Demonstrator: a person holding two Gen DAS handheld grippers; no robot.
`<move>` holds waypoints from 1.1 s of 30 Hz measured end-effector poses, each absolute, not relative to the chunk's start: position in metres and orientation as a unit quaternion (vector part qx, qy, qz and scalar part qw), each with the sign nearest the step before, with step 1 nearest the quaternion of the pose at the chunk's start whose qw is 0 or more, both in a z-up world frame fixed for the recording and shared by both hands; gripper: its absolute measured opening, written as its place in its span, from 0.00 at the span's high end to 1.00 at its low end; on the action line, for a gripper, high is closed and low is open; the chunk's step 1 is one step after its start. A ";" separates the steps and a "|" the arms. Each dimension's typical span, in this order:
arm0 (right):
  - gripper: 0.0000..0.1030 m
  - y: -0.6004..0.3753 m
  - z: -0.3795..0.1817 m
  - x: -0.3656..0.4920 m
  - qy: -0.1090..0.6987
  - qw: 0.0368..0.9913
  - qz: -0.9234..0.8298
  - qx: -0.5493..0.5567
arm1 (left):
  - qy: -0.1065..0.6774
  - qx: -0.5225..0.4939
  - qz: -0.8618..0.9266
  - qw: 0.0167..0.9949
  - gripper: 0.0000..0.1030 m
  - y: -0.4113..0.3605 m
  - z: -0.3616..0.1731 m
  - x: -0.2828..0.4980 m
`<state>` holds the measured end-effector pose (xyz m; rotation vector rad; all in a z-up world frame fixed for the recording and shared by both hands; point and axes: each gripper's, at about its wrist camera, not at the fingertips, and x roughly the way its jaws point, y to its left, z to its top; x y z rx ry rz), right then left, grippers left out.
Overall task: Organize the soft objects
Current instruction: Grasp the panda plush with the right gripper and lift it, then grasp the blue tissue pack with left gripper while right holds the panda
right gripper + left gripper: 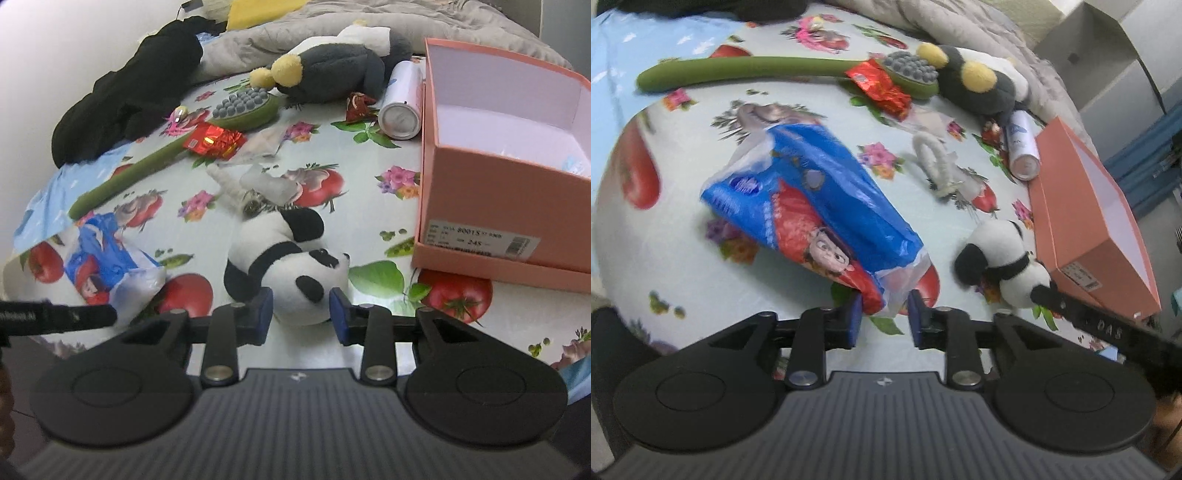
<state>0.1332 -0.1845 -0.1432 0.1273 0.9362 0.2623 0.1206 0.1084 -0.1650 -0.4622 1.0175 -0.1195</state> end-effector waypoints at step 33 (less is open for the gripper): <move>0.49 -0.144 -0.151 0.166 0.386 0.869 0.195 -0.240 | 0.408 -0.314 0.108 0.850 0.29 0.095 -0.162 0.136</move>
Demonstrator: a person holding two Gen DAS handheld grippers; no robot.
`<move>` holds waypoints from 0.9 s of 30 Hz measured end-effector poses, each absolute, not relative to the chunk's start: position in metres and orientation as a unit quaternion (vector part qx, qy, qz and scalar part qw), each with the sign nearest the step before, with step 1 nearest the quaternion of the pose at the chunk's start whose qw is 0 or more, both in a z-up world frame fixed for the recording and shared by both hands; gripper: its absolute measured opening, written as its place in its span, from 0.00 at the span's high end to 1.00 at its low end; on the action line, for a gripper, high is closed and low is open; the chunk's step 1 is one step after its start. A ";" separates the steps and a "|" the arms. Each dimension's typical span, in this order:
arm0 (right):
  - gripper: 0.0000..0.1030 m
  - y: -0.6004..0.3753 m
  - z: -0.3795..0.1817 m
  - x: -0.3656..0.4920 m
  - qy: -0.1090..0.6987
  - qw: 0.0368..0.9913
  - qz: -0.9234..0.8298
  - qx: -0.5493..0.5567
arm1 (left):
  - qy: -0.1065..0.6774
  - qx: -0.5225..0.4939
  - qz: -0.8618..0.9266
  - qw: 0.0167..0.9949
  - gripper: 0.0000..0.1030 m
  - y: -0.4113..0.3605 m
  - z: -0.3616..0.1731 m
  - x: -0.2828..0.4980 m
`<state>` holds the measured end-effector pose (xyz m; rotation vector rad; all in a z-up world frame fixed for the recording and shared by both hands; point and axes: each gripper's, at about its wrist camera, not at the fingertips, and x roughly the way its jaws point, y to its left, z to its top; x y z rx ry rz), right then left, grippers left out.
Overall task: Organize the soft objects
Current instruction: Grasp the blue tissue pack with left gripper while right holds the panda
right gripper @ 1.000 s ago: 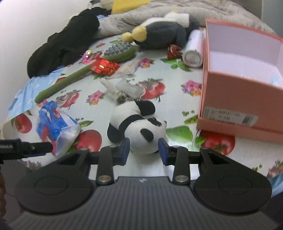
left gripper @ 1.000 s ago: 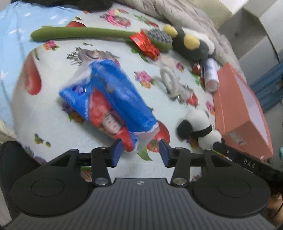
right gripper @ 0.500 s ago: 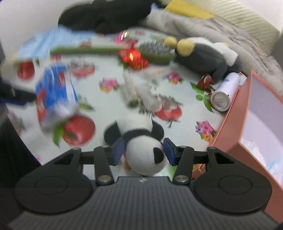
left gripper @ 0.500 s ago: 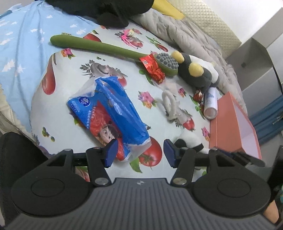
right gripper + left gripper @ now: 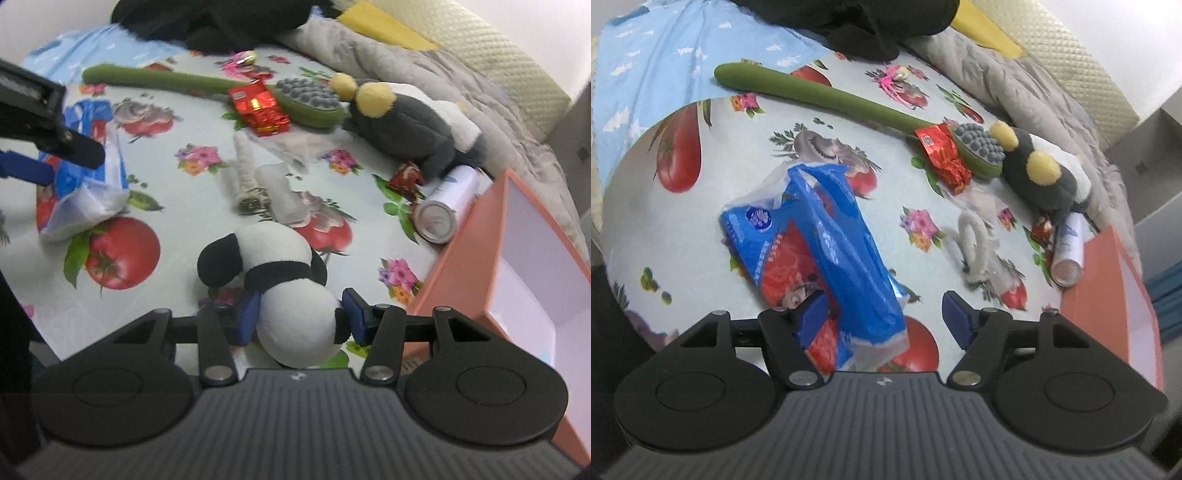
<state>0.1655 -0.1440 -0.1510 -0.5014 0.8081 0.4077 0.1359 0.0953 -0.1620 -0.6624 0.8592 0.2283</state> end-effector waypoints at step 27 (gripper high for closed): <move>0.50 -0.181 -0.141 0.158 0.417 0.894 0.134 -0.092 | 0.441 -0.222 0.103 0.863 0.92 0.087 -0.186 0.161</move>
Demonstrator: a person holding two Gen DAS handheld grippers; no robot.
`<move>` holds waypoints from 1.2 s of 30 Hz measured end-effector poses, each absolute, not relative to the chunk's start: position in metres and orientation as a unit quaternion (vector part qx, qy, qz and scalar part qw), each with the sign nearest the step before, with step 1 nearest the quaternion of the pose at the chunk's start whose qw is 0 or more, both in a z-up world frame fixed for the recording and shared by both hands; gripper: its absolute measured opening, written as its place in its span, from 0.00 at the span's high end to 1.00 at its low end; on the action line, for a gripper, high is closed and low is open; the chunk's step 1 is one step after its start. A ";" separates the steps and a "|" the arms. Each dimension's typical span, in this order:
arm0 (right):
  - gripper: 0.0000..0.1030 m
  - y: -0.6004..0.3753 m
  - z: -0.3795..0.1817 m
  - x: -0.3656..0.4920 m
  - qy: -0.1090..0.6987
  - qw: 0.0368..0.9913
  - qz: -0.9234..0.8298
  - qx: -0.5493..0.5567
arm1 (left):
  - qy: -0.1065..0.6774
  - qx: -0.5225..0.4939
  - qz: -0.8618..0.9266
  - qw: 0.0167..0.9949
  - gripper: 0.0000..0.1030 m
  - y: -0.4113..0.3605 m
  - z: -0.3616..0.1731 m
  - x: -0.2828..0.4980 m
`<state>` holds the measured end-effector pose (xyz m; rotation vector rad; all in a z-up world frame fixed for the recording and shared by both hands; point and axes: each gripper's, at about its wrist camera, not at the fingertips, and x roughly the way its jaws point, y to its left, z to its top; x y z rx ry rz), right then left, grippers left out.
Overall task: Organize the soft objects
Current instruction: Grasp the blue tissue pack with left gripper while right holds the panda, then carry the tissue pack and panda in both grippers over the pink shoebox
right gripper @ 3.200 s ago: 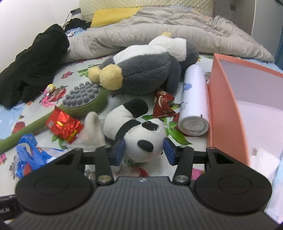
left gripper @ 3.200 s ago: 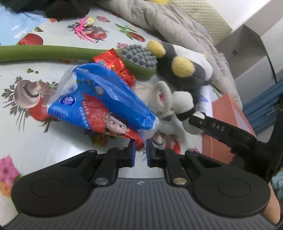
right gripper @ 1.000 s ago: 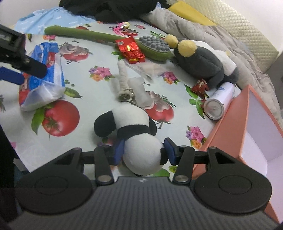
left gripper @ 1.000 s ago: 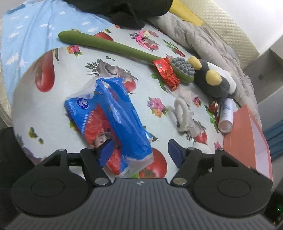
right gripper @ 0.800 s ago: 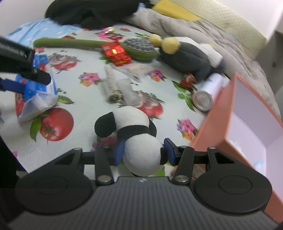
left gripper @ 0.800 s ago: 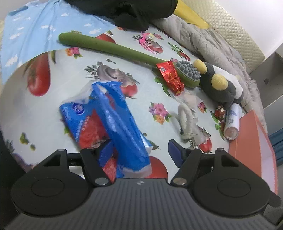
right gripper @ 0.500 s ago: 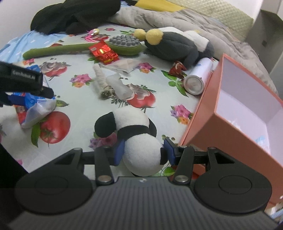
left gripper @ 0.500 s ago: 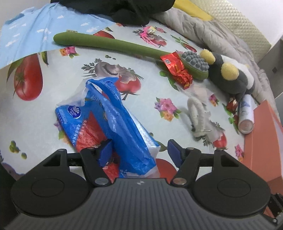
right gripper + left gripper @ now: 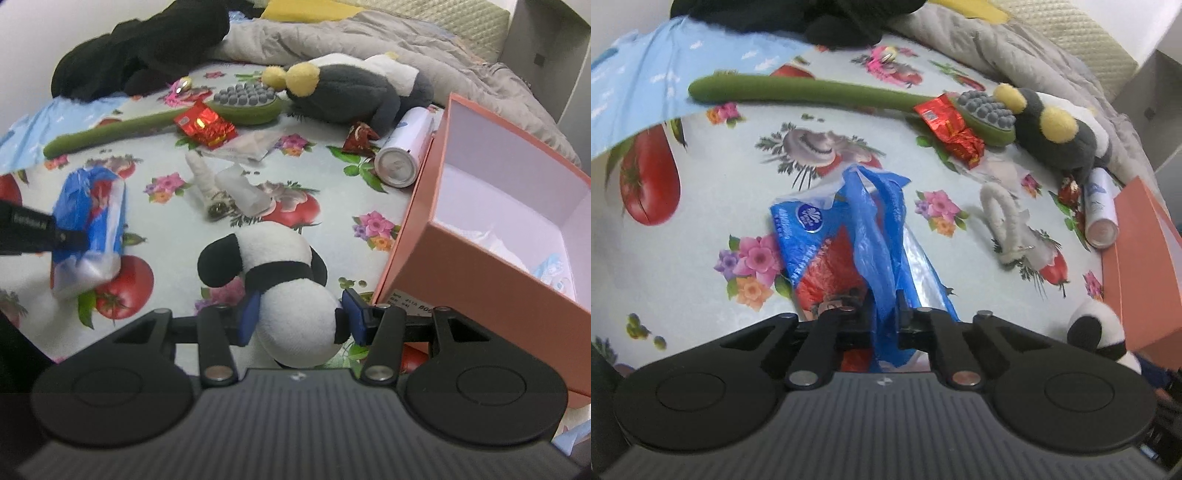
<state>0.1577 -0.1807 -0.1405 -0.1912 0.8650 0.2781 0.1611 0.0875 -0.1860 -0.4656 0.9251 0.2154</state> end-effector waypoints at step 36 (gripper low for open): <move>0.49 -0.259 -0.015 0.067 0.335 0.938 0.080 0.037 | 0.378 -0.153 -0.103 0.907 0.92 -0.018 -0.042 0.089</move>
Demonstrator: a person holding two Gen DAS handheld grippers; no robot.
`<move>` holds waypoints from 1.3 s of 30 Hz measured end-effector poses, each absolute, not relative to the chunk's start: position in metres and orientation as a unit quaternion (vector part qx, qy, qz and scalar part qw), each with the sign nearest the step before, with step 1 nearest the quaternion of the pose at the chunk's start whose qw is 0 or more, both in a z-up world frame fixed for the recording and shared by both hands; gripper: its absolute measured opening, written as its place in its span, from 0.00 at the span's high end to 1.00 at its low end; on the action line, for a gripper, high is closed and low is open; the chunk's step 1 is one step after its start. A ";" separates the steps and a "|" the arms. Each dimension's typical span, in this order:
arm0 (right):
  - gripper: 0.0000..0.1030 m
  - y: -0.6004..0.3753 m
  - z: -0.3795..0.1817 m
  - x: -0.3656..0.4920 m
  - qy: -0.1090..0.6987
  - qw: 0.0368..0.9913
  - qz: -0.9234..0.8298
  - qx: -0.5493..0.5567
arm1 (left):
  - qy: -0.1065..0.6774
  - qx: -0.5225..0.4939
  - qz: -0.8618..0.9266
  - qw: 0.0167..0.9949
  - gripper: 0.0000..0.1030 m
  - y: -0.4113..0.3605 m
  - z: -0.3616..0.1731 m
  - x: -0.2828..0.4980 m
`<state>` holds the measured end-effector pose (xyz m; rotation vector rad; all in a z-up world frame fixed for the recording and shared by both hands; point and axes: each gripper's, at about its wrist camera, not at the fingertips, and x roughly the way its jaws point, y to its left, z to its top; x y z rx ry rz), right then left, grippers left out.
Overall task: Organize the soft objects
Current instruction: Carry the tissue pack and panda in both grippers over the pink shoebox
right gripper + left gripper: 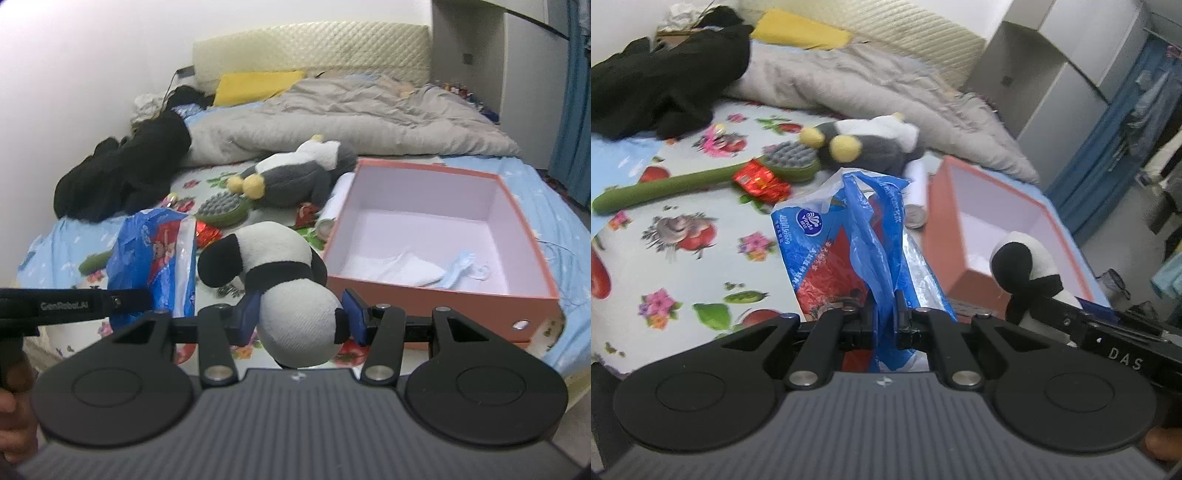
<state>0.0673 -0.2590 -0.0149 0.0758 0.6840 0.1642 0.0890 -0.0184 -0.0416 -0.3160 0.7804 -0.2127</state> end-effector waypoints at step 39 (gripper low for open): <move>0.49 -0.418 -0.026 0.103 0.337 0.933 -0.029 0.127 | 0.423 -0.078 -0.228 0.873 0.92 -0.209 -0.024 0.199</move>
